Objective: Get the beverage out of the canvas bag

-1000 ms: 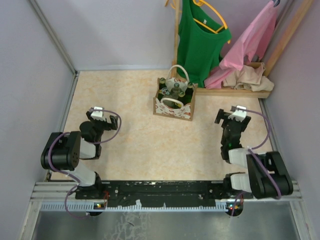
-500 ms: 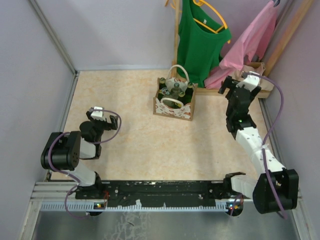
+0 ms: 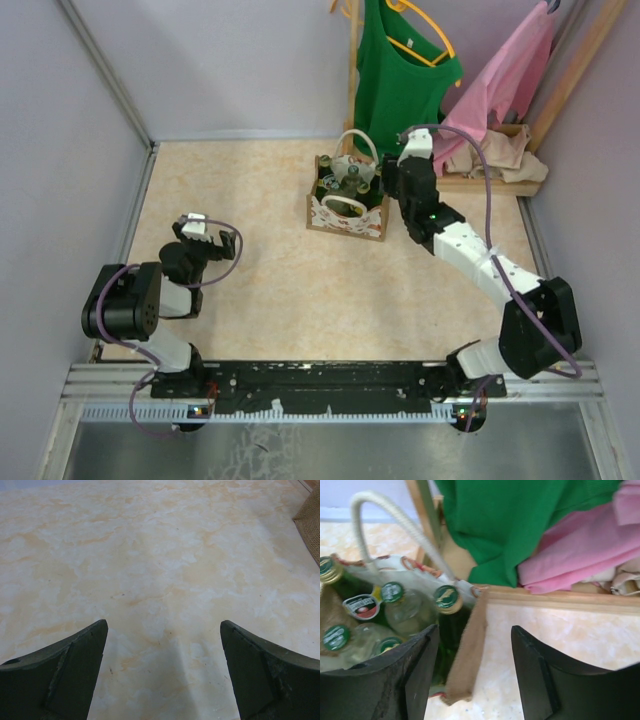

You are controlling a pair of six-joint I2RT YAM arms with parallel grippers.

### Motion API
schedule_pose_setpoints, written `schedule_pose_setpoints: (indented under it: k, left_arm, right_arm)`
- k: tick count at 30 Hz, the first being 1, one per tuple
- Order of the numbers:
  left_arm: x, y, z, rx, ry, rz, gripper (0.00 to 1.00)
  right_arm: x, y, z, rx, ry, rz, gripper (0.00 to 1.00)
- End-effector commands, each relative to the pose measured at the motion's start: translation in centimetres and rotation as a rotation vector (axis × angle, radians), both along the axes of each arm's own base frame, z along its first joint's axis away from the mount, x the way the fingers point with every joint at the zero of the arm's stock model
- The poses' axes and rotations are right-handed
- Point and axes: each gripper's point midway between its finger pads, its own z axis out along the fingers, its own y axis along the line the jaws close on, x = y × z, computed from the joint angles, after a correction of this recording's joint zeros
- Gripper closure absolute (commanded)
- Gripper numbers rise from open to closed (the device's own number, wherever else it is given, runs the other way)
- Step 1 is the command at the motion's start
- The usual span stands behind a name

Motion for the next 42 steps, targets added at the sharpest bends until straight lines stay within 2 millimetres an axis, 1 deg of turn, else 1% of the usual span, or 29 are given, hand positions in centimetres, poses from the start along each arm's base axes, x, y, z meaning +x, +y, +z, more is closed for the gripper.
schedule_pose_setpoints:
  k: [1,5,8,11,16,25,29,36,42]
  left_arm:
    - [0.4,-0.2,0.6,0.005,-0.021,-0.004,0.00]
    - [0.4,-0.2,0.6,0.006,-0.022,-0.005,0.00]
    - [0.3,-0.2,0.6,0.005,-0.020,-0.004,0.00]
    - [0.3,-0.2,0.6,0.005,-0.020,-0.004,0.00]
    - [0.4,-0.2,0.6,0.005,-0.022,-0.005,0.00]
    - [0.3,-0.2,0.6,0.006,-0.021,-0.005,0.00]
    - [0.4,-0.1,0.6,0.005,-0.021,-0.004,0.00]
    - [0.4,-0.2,0.6,0.006,-0.021,-0.004,0.00]
    - [0.4,-0.2,0.6,0.005,-0.021,-0.005,0.00]
  right_arm:
    - [0.8,3.5,3.0,0.013,-0.059,0.088,0.37]
    - [1.4,5.8,3.0,0.010,-0.056,0.142,0.30]
    - [1.9,6.8,2.9,0.005,-0.055,0.160,0.26]
    - [2.3,7.9,2.4,0.008,-0.037,0.189,0.23]
    - [2.3,9.3,1.2,0.005,-0.020,0.218,0.23]
    - [1.9,10.3,-1.9,0.001,0.032,0.235,0.24]
    - [1.9,10.4,-3.1,-0.014,0.048,0.226,0.25]
    - [2.1,10.1,-4.6,-0.029,0.066,0.202,0.28]
    - [1.8,9.4,-5.7,-0.034,0.076,0.173,0.31]
